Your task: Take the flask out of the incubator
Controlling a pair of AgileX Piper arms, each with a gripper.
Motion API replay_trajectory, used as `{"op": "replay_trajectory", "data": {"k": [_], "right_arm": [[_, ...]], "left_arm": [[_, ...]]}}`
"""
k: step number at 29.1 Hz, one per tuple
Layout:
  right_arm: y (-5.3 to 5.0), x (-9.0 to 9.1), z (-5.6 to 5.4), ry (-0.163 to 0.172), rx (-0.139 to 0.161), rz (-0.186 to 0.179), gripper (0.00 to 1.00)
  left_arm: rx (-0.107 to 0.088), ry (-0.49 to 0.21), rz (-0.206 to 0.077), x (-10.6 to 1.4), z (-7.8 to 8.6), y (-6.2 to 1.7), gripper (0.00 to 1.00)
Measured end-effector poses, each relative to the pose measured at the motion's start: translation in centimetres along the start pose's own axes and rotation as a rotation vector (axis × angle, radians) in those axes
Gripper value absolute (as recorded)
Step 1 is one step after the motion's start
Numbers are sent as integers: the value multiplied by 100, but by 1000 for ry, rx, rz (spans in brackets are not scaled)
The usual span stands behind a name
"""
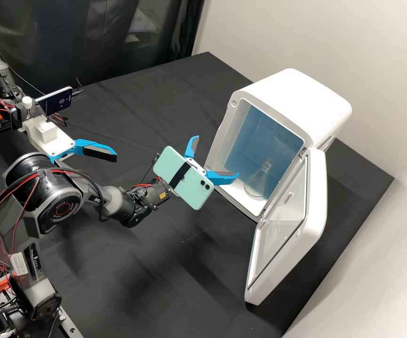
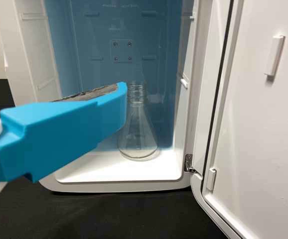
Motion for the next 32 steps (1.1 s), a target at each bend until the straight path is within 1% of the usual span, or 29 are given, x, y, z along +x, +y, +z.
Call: {"op": "replay_trajectory", "data": {"k": [11, 14, 16, 17, 19, 20, 21, 23, 26, 28, 29, 31, 32], "right_arm": [[0, 0, 0, 0, 0, 0, 100], [0, 0, 0, 0, 0, 0, 100], [0, 0, 0, 0, 0, 0, 100], [0, 0, 0, 0, 0, 0, 100], [0, 0, 0, 0, 0, 0, 100], [0, 0, 0, 0, 0, 0, 100], [1, 0, 1, -1, 1, 1, 100], [1, 0, 1, -1, 1, 1, 100], [1, 0, 1, -1, 1, 1, 100], [1, 0, 1, -1, 1, 1, 100], [1, 0, 1, -1, 1, 1, 100], [1, 0, 1, -1, 1, 1, 100], [1, 0, 1, -1, 1, 1, 100]], "left_arm": [[0, 0, 0, 0, 0, 0, 100], [-2, -13, -2, 0, 44, -8, 100], [-2, -17, -8, 6, 55, -29, 100], [6, -18, -13, 12, 54, -48, 100], [6, -13, -29, 32, 37, -97, 100], [6, -3, -32, 54, 7, -111, 100], [6, 12, -44, 78, -42, -153, 100], [5, 42, -58, 104, -135, -191, 100], [4, 95, -71, 107, -309, -223, 100], [-9, 127, -70, 95, -417, -214, 100], [-21, 150, -67, 84, -499, -205, 100], [-39, 179, -60, 67, -591, -188, 100], [-53, 197, -55, 55, -651, -177, 100]]}}
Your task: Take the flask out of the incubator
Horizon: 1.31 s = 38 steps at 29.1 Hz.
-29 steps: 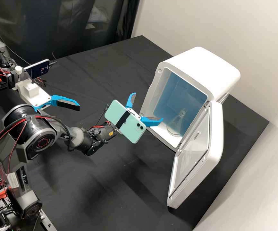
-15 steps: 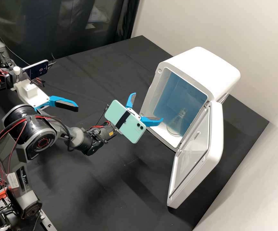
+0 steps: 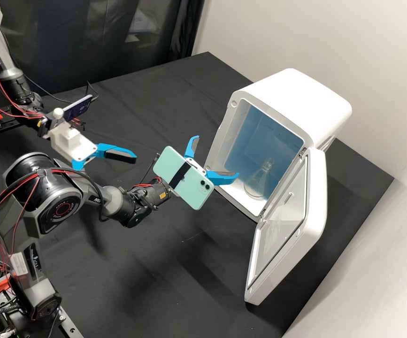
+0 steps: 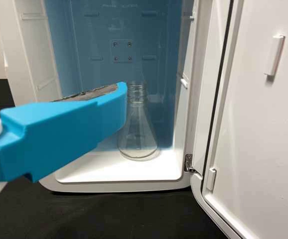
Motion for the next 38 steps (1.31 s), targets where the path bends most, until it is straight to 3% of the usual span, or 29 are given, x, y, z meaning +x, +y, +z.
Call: {"op": "replay_trajectory", "data": {"k": [6, 11, 20, 32, 38], "right_arm": [[0, 0, 0, 0, 0, 0, 100], [0, 0, 0, 0, 0, 0, 100], [0, 0, 0, 0, 0, 0, 100], [0, 0, 0, 0, 4, 0, 100], [-28, 169, 67, -23, 15, 17, 100]], "left_arm": [[-41, 57, -4, -51, -257, 14, 100], [-47, 84, -11, -89, -422, 13, 100], [-64, 152, -39, -95, -675, -92, 100], [-64, 160, -40, -95, -703, -96, 100], [-64, 160, -40, -95, -703, -96, 100]]}}
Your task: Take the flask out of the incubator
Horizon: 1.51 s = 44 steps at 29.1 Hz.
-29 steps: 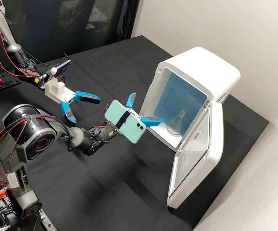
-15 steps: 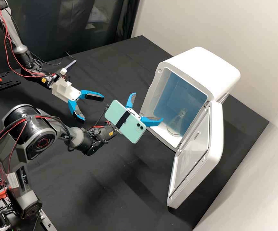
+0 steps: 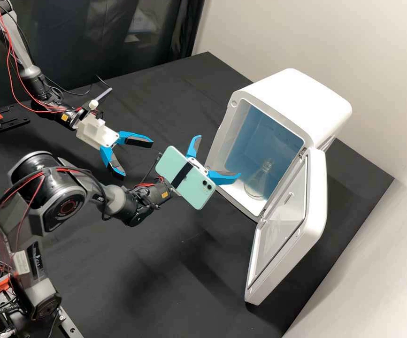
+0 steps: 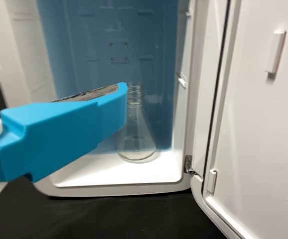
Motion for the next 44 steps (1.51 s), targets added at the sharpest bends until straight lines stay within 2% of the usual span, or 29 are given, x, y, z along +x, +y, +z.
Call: {"op": "replay_trajectory", "data": {"k": [3, 9, 15, 18, 22, 26, 28, 29, 33, 37, 40, 44], "right_arm": [[-41, 158, 61, -21, -25, 3, 100], [-102, 426, 168, -69, -43, -3, 100], [-108, 603, 256, -112, -34, 8, 100], [-115, 703, 275, -121, -49, 13, 100], [-131, 845, 319, -154, -58, 21, 100], [-170, 970, 321, -180, -57, 28, 100], [-187, 1042, 300, -185, -70, 31, 100], [-205, 1073, 281, -176, -80, 30, 100], [-278, 1196, 217, -165, -130, 10, 100], [-359, 1327, 206, -186, -136, 9, 100], [-426, 1416, 248, -219, -145, -12, 100], [-478, 1505, 271, -240, -148, -24, 100]], "left_arm": [[0, 0, 0, 0, 0, 0, 100], [0, 0, 0, 0, 0, 0, 100], [0, 0, 0, 0, 0, 0, 100], [0, 0, 0, 0, 0, 0, 100], [0, 0, 0, 0, 0, 0, 100], [0, 0, 0, 0, 0, 0, 100], [0, 0, 0, 0, 0, 0, 100], [0, 0, 0, 0, 0, 0, 100], [0, 0, 1, 0, 0, 1, 100], [0, 0, 1, 0, 0, 1, 100], [0, 0, 1, 0, 0, 1, 100], [0, 0, 1, 0, 0, 1, 100]]}}
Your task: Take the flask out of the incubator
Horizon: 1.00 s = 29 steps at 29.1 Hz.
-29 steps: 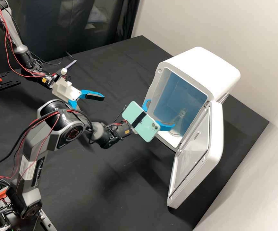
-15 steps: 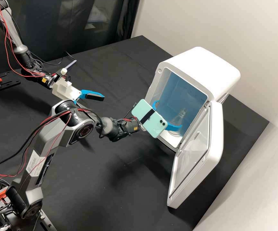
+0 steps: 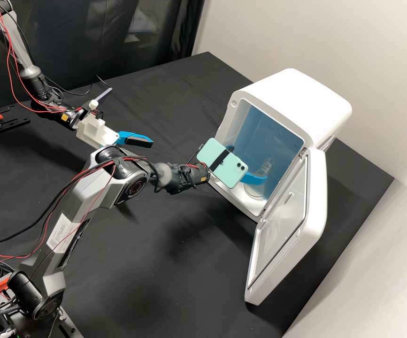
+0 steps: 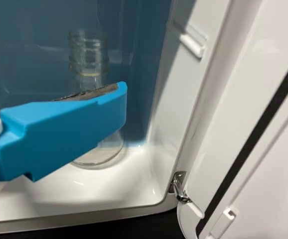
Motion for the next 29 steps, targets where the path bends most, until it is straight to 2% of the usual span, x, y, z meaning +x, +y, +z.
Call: {"op": "replay_trajectory", "data": {"k": [3, 6, 9, 13, 18, 23, 29], "right_arm": [[-52, 66, 26, -17, -15, -16, 100], [-100, 113, 52, -30, -13, -30, 100], [-111, 151, 60, -36, -3, -24, 100], [-110, 232, 129, -52, -24, -14, 100], [-107, 330, 184, -77, -20, -17, 100], [-104, 447, 153, -84, -17, -27, 100], [-114, 569, 134, -87, -31, -41, 100]], "left_arm": [[0, 0, 0, 0, 0, 0, 100], [0, -2, 0, 1, 5, -1, 100], [1, -4, -1, 1, 13, -3, 100], [1, -7, 0, 0, 22, 1, 100], [1, -9, 1, 1, 27, 1, 100], [2, -13, 0, 2, 39, -2, 100], [3, -23, -2, 5, 74, -11, 100]]}}
